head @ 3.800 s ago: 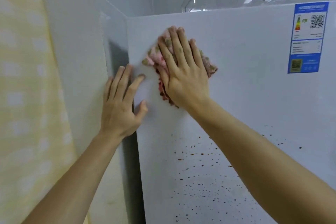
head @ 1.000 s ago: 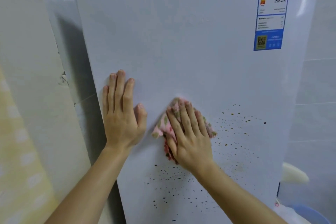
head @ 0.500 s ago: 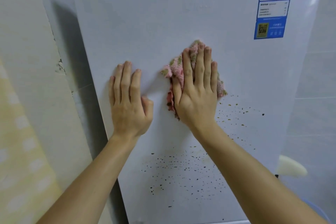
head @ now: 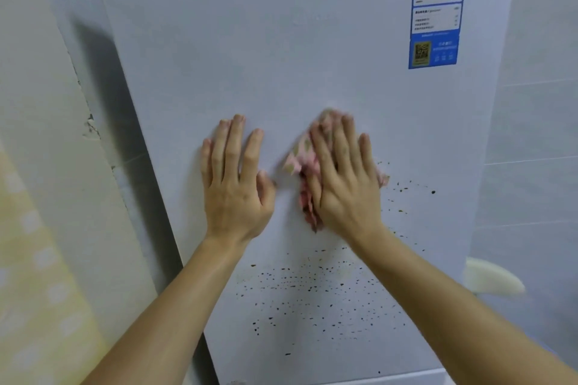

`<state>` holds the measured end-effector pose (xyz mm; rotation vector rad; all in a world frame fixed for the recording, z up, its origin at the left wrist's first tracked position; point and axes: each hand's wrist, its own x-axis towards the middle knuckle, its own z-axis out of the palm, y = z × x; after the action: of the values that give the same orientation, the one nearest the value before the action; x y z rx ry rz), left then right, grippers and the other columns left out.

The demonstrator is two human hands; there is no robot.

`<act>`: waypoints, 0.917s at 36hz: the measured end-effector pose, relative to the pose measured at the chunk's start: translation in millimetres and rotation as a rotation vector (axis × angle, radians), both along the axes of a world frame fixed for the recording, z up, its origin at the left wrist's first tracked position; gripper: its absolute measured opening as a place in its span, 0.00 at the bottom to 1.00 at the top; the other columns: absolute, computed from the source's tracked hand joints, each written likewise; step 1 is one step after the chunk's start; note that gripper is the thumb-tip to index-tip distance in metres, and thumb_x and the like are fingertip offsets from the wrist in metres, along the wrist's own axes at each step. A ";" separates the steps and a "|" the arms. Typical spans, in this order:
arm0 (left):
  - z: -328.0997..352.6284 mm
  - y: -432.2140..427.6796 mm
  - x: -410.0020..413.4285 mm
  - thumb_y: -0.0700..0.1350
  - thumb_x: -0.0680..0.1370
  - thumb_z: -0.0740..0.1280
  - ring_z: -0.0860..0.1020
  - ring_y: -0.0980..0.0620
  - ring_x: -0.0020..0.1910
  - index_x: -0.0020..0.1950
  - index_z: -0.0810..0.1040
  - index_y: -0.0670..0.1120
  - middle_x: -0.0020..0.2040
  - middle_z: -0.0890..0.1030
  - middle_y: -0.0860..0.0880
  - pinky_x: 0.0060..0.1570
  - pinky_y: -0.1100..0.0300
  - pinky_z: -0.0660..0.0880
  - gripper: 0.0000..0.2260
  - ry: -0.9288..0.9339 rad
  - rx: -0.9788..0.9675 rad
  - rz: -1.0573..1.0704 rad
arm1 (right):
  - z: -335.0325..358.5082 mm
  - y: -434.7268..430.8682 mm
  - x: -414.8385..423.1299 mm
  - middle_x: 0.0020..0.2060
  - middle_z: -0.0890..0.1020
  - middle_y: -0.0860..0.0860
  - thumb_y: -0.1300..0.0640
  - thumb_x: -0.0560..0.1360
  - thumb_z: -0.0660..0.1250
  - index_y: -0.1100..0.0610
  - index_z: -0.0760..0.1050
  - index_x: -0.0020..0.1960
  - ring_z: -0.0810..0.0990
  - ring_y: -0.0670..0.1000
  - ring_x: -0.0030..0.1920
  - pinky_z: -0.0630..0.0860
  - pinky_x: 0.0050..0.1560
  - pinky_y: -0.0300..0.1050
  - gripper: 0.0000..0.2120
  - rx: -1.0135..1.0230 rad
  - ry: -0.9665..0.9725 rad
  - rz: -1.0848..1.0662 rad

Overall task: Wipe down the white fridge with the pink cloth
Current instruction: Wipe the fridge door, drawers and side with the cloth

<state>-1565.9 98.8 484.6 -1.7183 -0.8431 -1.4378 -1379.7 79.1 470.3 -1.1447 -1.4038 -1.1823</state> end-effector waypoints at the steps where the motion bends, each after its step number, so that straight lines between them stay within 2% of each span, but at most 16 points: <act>1: 0.1 0.2 1.1 0.39 0.76 0.64 0.62 0.37 0.81 0.77 0.72 0.39 0.80 0.67 0.37 0.81 0.37 0.56 0.28 -0.007 0.004 0.006 | 15.5 0.7 2.9 0.82 0.61 0.62 0.50 0.89 0.52 0.59 0.60 0.83 0.54 0.59 0.83 0.50 0.84 0.58 0.26 0.023 0.036 -0.013; 5: -0.8 0.2 6.2 0.37 0.75 0.63 0.62 0.36 0.81 0.76 0.72 0.37 0.80 0.67 0.36 0.81 0.37 0.57 0.28 -0.025 0.011 0.001 | 54.0 3.2 9.1 0.81 0.61 0.64 0.50 0.88 0.55 0.60 0.60 0.83 0.57 0.63 0.83 0.49 0.84 0.58 0.27 0.069 0.145 -0.050; 11: -4.4 2.5 10.2 0.35 0.74 0.64 0.61 0.36 0.81 0.77 0.70 0.37 0.80 0.66 0.36 0.81 0.38 0.57 0.29 -0.052 0.020 0.003 | 14.3 2.8 7.4 0.81 0.62 0.63 0.49 0.87 0.56 0.59 0.60 0.83 0.57 0.62 0.83 0.50 0.84 0.57 0.27 0.051 0.156 -0.013; 16: -5.0 3.4 9.8 0.35 0.75 0.64 0.62 0.35 0.81 0.78 0.69 0.38 0.80 0.66 0.36 0.81 0.37 0.57 0.29 -0.049 0.027 0.000 | -49.5 -3.2 22.2 0.84 0.52 0.59 0.49 0.86 0.55 0.58 0.56 0.84 0.48 0.58 0.85 0.49 0.84 0.58 0.29 -0.041 0.048 -0.002; 21: -4.9 1.8 13.4 0.36 0.75 0.64 0.60 0.37 0.82 0.78 0.68 0.38 0.81 0.64 0.37 0.82 0.39 0.54 0.29 -0.057 -0.003 0.000 | -54.6 -3.7 28.9 0.85 0.46 0.55 0.47 0.88 0.51 0.56 0.54 0.84 0.46 0.56 0.85 0.45 0.85 0.58 0.28 -0.094 -0.001 0.008; 25: -3.4 1.3 25.2 0.40 0.75 0.63 0.60 0.38 0.82 0.77 0.69 0.38 0.81 0.65 0.38 0.81 0.37 0.54 0.29 -0.042 -0.013 -0.005 | -25.5 -4.8 29.2 0.84 0.51 0.55 0.49 0.88 0.52 0.56 0.54 0.84 0.49 0.56 0.85 0.45 0.84 0.58 0.27 -0.039 0.060 0.004; 30: -2.8 1.1 39.2 0.37 0.74 0.64 0.61 0.39 0.82 0.78 0.70 0.43 0.81 0.66 0.39 0.80 0.33 0.52 0.30 -0.047 0.024 0.010 | 41.7 -3.4 42.4 0.82 0.60 0.63 0.50 0.87 0.55 0.58 0.60 0.83 0.57 0.62 0.83 0.49 0.84 0.60 0.26 0.037 0.157 -0.021; 33: -4.3 4.1 38.3 0.37 0.74 0.65 0.61 0.39 0.82 0.78 0.70 0.43 0.81 0.66 0.38 0.80 0.33 0.53 0.31 -0.043 0.041 0.026 | 47.6 -3.3 47.2 0.81 0.61 0.64 0.50 0.88 0.55 0.59 0.61 0.83 0.58 0.63 0.83 0.51 0.84 0.60 0.26 0.057 0.157 -0.016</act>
<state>-1527.6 102.9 480.2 -1.6458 -0.8503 -1.4700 -1332.5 75.8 518.0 -1.1843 -1.2370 -1.1110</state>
